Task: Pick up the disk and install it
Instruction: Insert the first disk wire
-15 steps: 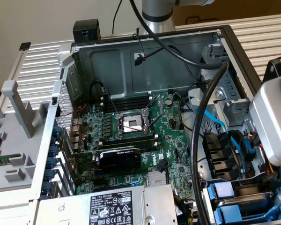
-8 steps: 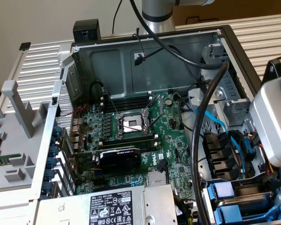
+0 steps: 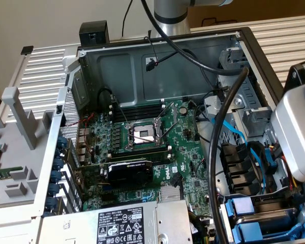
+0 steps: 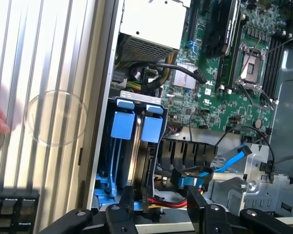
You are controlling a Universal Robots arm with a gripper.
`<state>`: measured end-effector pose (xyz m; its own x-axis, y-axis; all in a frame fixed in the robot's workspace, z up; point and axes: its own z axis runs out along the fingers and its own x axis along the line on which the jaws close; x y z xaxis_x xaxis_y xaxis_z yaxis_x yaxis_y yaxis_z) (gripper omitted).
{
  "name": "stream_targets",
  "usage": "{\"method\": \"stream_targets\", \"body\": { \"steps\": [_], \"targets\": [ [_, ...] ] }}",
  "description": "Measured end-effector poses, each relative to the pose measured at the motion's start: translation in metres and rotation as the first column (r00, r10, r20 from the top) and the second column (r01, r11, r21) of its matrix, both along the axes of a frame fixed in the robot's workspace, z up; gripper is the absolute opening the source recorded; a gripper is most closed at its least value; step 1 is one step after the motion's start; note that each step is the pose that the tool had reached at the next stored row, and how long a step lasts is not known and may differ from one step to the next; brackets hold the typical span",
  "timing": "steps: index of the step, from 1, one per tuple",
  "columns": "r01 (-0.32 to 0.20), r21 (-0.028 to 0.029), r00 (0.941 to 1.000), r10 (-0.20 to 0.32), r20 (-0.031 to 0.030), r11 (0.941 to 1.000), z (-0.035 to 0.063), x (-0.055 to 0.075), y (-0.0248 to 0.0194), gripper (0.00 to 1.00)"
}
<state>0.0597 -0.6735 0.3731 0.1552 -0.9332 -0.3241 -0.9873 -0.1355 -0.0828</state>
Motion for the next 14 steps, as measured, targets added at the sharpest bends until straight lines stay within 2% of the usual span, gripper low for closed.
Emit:
{"method": "stream_targets", "body": {
  "steps": [14],
  "targets": [
    [-0.012, 0.0000, 0.9999, 0.012, 0.0000, 0.9999, 0.0000, 0.0000, 0.0000, 0.55]
  ]
}}
